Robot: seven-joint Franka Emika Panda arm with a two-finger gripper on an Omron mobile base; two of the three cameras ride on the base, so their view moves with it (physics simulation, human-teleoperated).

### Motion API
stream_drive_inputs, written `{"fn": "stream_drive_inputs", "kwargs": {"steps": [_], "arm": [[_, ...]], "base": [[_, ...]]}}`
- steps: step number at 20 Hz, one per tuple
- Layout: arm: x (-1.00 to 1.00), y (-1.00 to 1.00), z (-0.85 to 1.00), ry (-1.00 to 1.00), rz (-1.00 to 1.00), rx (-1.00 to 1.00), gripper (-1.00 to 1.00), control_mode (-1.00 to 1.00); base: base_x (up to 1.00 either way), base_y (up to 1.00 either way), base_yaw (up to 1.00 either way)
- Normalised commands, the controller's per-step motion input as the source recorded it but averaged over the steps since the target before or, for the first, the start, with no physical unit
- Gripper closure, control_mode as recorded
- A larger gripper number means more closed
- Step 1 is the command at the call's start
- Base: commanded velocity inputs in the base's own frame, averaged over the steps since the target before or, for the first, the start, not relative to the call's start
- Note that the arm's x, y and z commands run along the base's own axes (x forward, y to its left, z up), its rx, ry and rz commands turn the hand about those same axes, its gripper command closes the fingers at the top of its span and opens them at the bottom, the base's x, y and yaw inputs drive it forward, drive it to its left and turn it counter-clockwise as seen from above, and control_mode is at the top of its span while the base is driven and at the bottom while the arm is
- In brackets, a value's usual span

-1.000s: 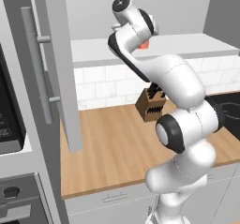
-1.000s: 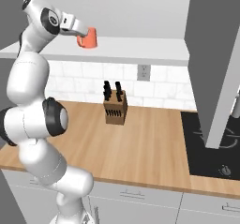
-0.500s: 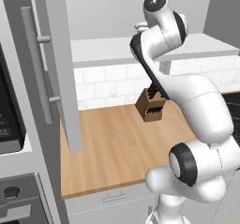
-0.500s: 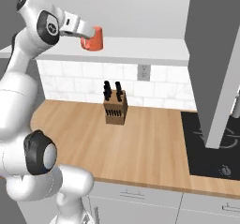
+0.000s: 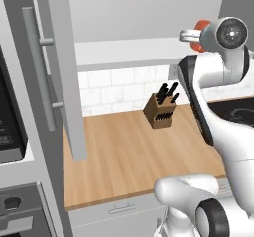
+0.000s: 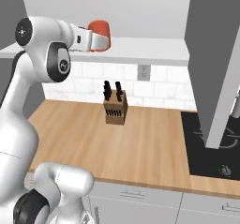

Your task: Gather all objects into one cabinet and sort the glasses and bowls to opposite sides.

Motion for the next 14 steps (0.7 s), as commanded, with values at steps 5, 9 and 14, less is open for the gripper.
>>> {"fn": "stream_drive_inputs", "kwargs": {"steps": [5,9,14], "arm": [[-0.90,0.10,0.00,-0.03,0.35,-0.16,1.00,-1.00],[-0.82,0.31,-0.08,0.10,0.44,-0.22,1.00,-1.00],[-0.43,0.26,-0.02,0.01,0.11,-0.14,1.00,-1.00]], "base": [[0.00,0.00,0.00],[0.00,0.00,0.00],[0.00,0.00,0.00]]}}
